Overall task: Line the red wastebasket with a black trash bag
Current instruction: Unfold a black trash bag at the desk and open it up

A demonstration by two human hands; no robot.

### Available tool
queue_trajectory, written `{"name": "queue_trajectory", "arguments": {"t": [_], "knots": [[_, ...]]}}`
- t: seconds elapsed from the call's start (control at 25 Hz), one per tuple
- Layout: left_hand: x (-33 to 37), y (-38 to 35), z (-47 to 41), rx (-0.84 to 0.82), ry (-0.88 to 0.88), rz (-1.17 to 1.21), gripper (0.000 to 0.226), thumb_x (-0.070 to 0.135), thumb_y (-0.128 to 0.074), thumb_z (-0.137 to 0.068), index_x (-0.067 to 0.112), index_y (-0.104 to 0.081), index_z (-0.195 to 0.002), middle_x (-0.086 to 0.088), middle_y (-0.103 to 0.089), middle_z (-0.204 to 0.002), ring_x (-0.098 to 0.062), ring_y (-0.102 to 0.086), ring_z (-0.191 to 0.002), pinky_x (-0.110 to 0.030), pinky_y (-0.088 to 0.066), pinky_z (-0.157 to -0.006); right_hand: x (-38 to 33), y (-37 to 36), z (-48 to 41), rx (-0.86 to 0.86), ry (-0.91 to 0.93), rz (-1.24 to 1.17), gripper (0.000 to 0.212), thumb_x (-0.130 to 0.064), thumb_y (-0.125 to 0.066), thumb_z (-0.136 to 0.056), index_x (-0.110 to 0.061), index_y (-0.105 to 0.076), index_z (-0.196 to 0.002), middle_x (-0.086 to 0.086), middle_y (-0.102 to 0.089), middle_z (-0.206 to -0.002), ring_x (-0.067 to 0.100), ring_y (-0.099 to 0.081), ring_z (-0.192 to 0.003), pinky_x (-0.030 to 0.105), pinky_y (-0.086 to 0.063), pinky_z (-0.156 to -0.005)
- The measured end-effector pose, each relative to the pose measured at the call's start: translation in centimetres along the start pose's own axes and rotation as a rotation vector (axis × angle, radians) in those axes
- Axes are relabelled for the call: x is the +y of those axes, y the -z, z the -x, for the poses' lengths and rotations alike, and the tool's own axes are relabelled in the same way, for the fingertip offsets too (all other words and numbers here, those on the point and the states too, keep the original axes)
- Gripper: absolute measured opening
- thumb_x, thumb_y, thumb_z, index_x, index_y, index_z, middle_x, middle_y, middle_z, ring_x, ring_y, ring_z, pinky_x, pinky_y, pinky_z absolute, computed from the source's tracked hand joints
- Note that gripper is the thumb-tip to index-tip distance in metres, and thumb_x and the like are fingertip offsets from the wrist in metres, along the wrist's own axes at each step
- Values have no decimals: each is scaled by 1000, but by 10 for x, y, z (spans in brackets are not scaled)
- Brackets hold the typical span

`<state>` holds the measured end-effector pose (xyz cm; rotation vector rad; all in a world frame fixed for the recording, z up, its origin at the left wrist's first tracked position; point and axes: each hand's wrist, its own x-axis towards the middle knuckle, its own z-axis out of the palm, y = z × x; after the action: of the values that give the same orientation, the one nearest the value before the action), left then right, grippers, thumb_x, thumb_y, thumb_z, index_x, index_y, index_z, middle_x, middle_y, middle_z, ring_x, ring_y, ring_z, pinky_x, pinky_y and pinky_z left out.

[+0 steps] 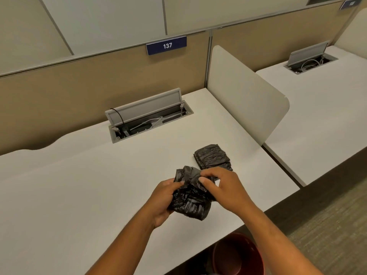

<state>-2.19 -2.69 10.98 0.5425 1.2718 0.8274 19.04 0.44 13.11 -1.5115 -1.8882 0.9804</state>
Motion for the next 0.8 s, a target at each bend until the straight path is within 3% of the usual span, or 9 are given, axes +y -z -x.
{"name": "queue_trajectory", "arguments": {"t": [0.08, 0.2, 0.28, 0.4, 0.48, 0.56, 0.72, 0.8], "knots": [[-7, 11, 17, 16, -2, -18, 31, 22, -63, -103, 0, -75, -121, -29, -77, -121, -37, -76, -107, -49, -59, -92, -7, -3, 12, 23, -14, -18, 23, -46, -68, -95, -32, -77, -111, -22, -73, -110, -4, -65, -105, 34, -56, -97], [-21, 25, 43, 1, -2, -44, 32, 25, -64, -103, 3, -77, -120, -25, -80, -118, -38, -77, -109, -51, -60, -95, -21, -8, 38, -131, 2, -12, 49, -62, -76, -82, -40, -70, -124, -32, -63, -122, -10, -57, -117, 17, -46, -98], [-31, 33, 59, -2, -1, -44, 32, 25, -65, -103, 2, -77, -120, -25, -80, -117, -37, -78, -107, -45, -61, -88, -28, -20, 55, -169, 65, 41, 44, -60, -76, -81, -38, -75, -119, -27, -68, -125, -7, -60, -119, 21, -48, -104], [-49, 44, 77, 0, 7, -83, 34, 24, -64, -104, -1, -74, -123, -24, -80, -118, -42, -75, -117, -44, -59, -91, -31, -33, 74, -76, 66, -23, 17, -37, -67, -95, -30, -81, -102, -18, -76, -106, 1, -69, -103, 34, -59, -92], [-58, 53, 92, -1, 17, -114, 31, 22, -63, -104, -2, -75, -120, -22, -82, -114, -39, -77, -112, -44, -59, -89, -33, -34, 85, 7, 5, -60, 16, -30, -61, -101, -26, -76, -96, -13, -74, -92, 2, -69, -90, 28, -61, -76], [-65, 62, 106, -5, 16, -149, 29, 21, -65, -102, -2, -77, -115, -22, -83, -110, -33, -78, -102, -41, -58, -85, -33, -31, 92, 92, -40, -71, 17, -27, -56, -104, -24, -69, -93, -8, -70, -85, 2, -66, -80, 18, -53, -66], [-77, 81, 132, -15, -6, -159, 26, 21, -71, -98, -2, -81, -105, -30, -80, -108, -39, -76, -100, -45, -55, -90, -28, -28, 113, 206, -170, -172, 21, -28, -51, -106, -19, -67, -96, 3, -72, -85, 18, -68, -79, 36, -54, -69], [-81, 88, 143, -32, -39, -142, 28, 21, -71, -97, -4, -80, -107, -36, -76, -112, -36, -73, -97, -43, -53, -87, -23, -28, 122, 258, -203, -179, 21, -27, -52, -106, -18, -68, -96, 3, -71, -84, 18, -67, -78, 37, -53, -71]]}}
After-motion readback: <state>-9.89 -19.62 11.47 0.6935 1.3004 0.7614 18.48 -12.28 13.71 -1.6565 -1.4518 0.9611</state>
